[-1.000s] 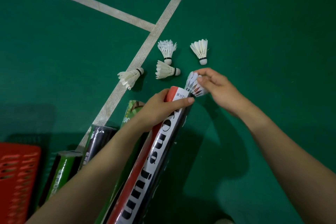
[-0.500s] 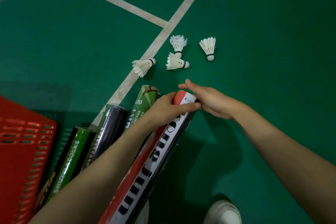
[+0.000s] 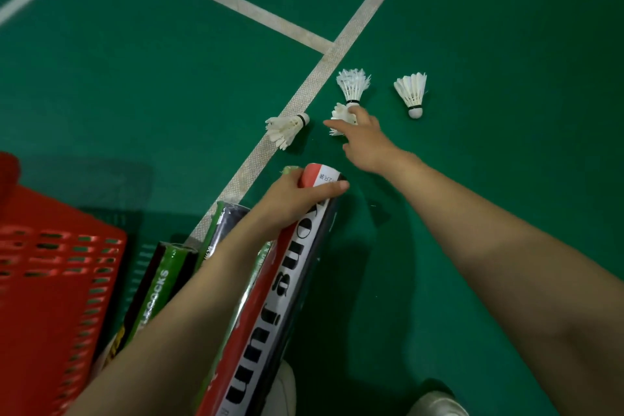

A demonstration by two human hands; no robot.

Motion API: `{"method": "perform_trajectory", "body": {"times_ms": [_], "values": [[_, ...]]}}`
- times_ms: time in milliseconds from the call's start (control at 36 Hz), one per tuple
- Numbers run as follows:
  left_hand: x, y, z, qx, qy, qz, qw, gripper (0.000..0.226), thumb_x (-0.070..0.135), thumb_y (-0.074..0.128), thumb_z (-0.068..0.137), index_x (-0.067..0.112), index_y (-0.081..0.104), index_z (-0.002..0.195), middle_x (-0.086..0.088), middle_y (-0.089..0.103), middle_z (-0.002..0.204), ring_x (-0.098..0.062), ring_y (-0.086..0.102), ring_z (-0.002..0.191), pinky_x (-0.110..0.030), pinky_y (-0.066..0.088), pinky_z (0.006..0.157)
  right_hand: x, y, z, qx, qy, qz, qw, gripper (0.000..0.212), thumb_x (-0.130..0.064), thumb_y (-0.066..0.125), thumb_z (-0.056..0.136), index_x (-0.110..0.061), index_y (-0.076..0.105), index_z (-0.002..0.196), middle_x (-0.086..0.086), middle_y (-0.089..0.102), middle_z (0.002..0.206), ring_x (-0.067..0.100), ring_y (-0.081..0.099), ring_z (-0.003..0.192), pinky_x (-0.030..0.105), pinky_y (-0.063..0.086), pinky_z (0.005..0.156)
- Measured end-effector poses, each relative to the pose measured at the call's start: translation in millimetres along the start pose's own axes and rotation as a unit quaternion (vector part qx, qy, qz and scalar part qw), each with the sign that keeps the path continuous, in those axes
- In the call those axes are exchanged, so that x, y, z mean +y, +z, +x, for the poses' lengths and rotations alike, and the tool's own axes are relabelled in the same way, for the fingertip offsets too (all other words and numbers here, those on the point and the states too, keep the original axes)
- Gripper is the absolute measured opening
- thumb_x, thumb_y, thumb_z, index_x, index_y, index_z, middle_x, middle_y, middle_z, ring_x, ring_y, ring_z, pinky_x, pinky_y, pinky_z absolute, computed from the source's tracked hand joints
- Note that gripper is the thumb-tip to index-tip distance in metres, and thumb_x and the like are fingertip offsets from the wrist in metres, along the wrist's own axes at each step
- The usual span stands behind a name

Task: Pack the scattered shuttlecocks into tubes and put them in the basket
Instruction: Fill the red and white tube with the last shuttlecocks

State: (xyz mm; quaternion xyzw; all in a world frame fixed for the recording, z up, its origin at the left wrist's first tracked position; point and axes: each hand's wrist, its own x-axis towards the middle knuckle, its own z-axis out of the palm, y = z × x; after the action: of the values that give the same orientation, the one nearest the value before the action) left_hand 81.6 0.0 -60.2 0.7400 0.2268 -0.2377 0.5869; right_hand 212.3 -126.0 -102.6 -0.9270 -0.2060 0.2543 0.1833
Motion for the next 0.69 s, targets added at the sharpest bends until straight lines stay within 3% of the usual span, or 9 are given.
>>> {"method": "perform_trajectory", "body": {"times_ms": [83,167,278,333,389,444,528,611,694], "values": [[-2,-1,2,-0.006,0.0,0.013,1.0,0.037,0.051,0.075,0.075,0.027,0.054,0.093,-0.005,0.069,0.096,-0.015,0.066,0.078,-0.03,0.055,0.074,-2,2,9,-0.028,0.016,-0.13,0.991,0.087,0.015,0.036,0.081,-0.036,0.018,0.15,0.004,-0.018,0.158,0.035,-0.01,0.145,0.052,0.014,0.117],[-3,-4,3,0.001,0.002,0.022,1.0,0.037,0.052,0.074,0.075,0.026,0.055,0.094,-0.007,0.069,0.097,-0.016,0.066,0.08,-0.031,0.055,0.076,4,7,14,-0.019,0.035,-0.138,0.99,0.09,0.02,0.033,0.079,-0.03,0.014,0.151,0.004,-0.021,0.158,0.037,-0.007,0.145,0.05,0.025,0.114],[-4,-7,2,-0.005,0.001,0.015,1.0,0.042,0.052,0.074,0.075,0.021,0.059,0.098,-0.011,0.071,0.097,-0.018,0.066,0.077,-0.036,0.056,0.079,16,10,10,0.038,0.029,-0.122,0.991,0.066,0.018,0.037,0.082,-0.01,0.032,0.142,0.016,0.01,0.156,0.039,0.028,0.134,0.045,0.038,0.1],[-5,-6,1,-0.006,0.005,0.014,1.0,0.046,0.052,0.074,0.076,0.019,0.058,0.103,-0.008,0.07,0.09,-0.012,0.064,0.069,-0.028,0.056,0.071,22,10,5,0.077,0.021,-0.138,0.987,0.058,0.017,0.038,0.082,-0.004,0.037,0.135,0.02,0.029,0.144,0.039,0.044,0.118,0.043,0.04,0.089],[-8,-3,-2,-0.009,0.01,0.01,1.0,0.047,0.05,0.074,0.076,0.017,0.057,0.105,-0.002,0.064,0.08,-0.005,0.058,0.058,-0.019,0.051,0.056,30,9,-1,0.101,0.018,-0.147,0.984,0.053,0.016,0.039,0.082,-0.002,0.04,0.132,0.021,0.036,0.133,0.04,0.051,0.104,0.043,0.041,0.08],[-11,0,-5,-0.02,0.009,0.001,1.0,0.041,0.048,0.074,0.077,0.018,0.058,0.1,0.001,0.062,0.076,-0.006,0.057,0.057,-0.019,0.05,0.057,41,9,-8,0.119,0.021,-0.144,0.982,0.045,0.013,0.042,0.085,-0.003,0.044,0.128,0.02,0.04,0.126,0.041,0.055,0.092,0.043,0.043,0.076],[-15,2,-10,-0.033,0.007,-0.013,0.999,0.039,0.046,0.075,0.077,0.018,0.06,0.099,0.0,0.064,0.077,-0.011,0.06,0.063,-0.028,0.054,0.067,52,8,-20,0.171,0.035,-0.065,0.983,0.023,0.0,0.047,0.093,-0.002,0.053,0.115,0.019,0.045,0.118,0.04,0.056,0.088,0.043,0.046,0.078],[-17,1,-17,-0.024,0.02,-0.01,0.999,0.039,0.047,0.075,0.076,0.018,0.059,0.097,0.002,0.06,0.073,-0.007,0.057,0.058,-0.021,0.05,0.06,46,2,-36,0.252,0.063,0.108,0.96,0.014,-0.011,0.055,0.094,-0.001,0.061,0.1,0.013,0.05,0.109,0.027,0.053,0.094,0.03,0.041,0.087],[-21,1,-23,-0.01,0.026,0.004,1.0,0.043,0.049,0.074,0.077,0.015,0.058,0.098,0.003,0.057,0.072,-0.005,0.055,0.056,-0.018,0.047,0.057,31,-3,-59,0.278,0.063,0.235,0.929,0.011,-0.017,0.06,0.092,-0.007,0.065,0.095,0.005,0.043,0.106,0.016,0.047,0.1,0.016,0.033,0.089]]}}
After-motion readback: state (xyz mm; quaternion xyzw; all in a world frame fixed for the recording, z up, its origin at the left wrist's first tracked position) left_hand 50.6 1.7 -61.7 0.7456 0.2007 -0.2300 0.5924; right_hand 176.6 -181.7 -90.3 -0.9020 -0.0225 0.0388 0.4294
